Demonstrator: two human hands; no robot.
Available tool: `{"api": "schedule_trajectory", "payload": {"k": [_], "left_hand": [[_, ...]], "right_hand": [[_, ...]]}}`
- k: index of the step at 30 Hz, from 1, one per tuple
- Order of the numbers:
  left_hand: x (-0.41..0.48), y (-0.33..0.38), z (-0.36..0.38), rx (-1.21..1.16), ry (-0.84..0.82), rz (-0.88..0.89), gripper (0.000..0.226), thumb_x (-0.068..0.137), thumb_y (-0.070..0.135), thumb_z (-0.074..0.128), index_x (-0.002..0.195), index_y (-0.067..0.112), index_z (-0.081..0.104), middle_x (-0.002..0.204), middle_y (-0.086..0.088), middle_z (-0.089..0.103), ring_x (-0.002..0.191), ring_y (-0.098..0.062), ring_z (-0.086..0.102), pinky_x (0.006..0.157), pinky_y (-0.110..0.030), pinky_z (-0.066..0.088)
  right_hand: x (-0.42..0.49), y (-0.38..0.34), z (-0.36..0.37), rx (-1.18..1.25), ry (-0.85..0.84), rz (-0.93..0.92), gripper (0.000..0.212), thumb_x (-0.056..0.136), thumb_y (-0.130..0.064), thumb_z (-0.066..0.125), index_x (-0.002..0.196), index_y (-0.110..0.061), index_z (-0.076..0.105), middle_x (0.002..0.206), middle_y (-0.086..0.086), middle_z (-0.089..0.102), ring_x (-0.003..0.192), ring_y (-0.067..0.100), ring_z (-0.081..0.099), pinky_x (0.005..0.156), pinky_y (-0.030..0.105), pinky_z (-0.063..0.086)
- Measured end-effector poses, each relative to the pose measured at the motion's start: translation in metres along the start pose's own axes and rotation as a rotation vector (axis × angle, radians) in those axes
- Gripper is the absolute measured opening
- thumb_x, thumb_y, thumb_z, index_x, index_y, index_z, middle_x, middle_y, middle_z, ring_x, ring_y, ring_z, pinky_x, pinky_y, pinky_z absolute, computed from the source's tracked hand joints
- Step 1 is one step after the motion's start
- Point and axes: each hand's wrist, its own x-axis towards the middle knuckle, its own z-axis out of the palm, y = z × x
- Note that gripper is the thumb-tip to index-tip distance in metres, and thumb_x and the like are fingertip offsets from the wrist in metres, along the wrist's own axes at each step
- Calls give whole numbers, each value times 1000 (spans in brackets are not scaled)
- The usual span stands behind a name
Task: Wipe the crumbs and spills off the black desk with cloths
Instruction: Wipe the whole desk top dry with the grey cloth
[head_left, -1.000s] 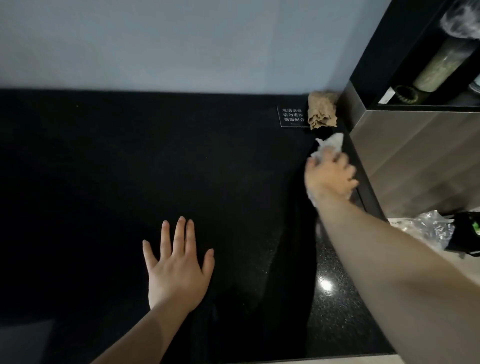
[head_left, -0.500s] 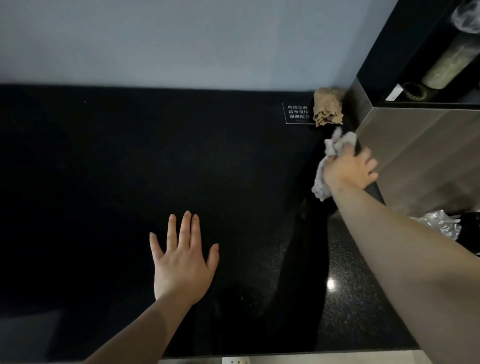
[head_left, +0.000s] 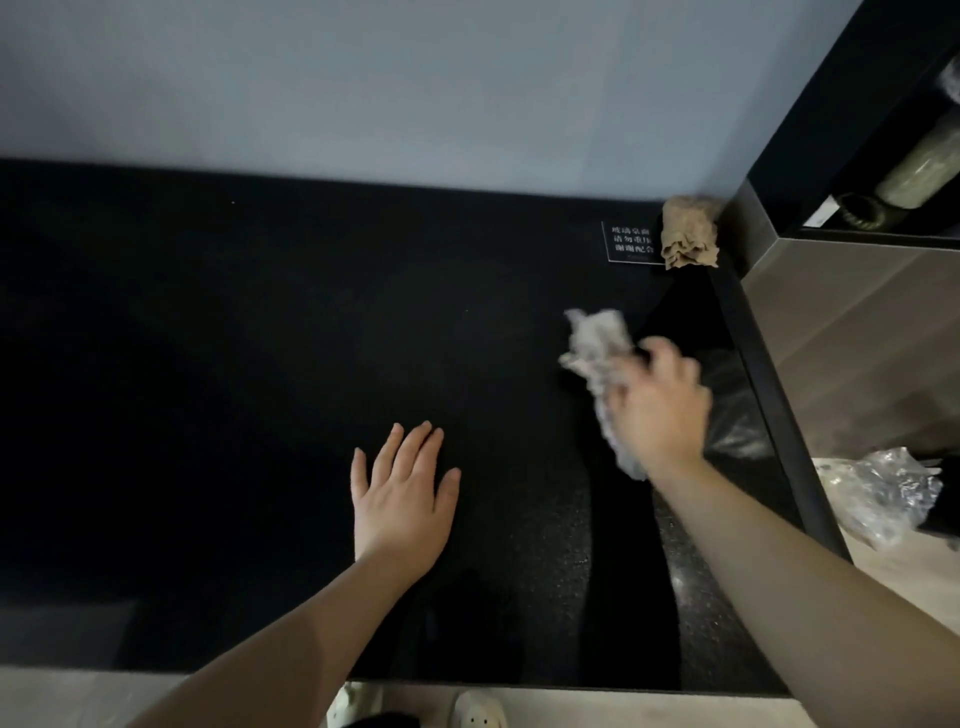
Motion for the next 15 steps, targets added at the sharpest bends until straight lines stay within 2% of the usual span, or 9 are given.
{"api": "schedule_trajectory", "payload": {"k": [2,3,5,8,10,12,13,15], "left_hand": [[2,-6,-7,-10,4,46,52,98,43,28,148,28,18,156,14,10,144,-10,-1,115,-39,-5],[4,-11,-12,-6,22,80,51,98,42,30,147,28,21,155,13,13,144,-11,5,116,-37,1],[14,-30,-26,53,59,135,51,98,44,30,146,29,23,155,10,16,142,-13,12,115,-35,10],[37,-77,-50,181,58,98,55,97,47,26,149,30,13,158,7,7,145,-17,1,117,-41,6],[49,-102,-60,239,-19,34,59,97,50,22,149,32,3,158,6,-2,145,-20,-8,116,-47,1],[54,-125,-67,275,-136,34,62,95,55,18,148,33,-7,158,6,-11,144,-22,-15,115,-51,-2],[54,-134,-70,300,-183,64,63,95,56,16,147,33,-11,157,6,-15,143,-23,-18,114,-52,-4],[53,-144,-72,329,-235,134,65,94,58,15,145,32,-17,155,4,-20,141,-24,-22,113,-52,-8]], "right_hand": [[4,-1,3,29,-1,383,41,87,-28,56,124,-12,56,128,19,45,111,41,40,83,50,39],[-1,-17,3,37,-10,433,43,88,-31,55,125,-10,54,125,22,47,111,41,40,83,48,39],[-19,-62,5,78,-59,352,42,87,-37,54,117,-8,57,114,22,53,105,40,45,78,42,42],[-60,-143,7,211,-92,72,31,80,-39,61,100,-15,64,95,14,59,86,35,54,62,34,46],[-88,-172,6,300,-93,-178,24,73,-38,65,88,-19,68,86,6,60,74,27,56,54,30,46],[-87,-170,9,211,-43,-392,28,73,-38,57,90,-21,71,86,4,61,72,27,58,54,32,47],[-79,-159,9,144,-14,-359,33,74,-39,51,92,-21,71,88,4,61,73,29,58,56,34,47],[-60,-129,5,16,40,-28,37,78,-39,47,100,-20,70,99,8,61,84,36,56,68,41,46]]}}
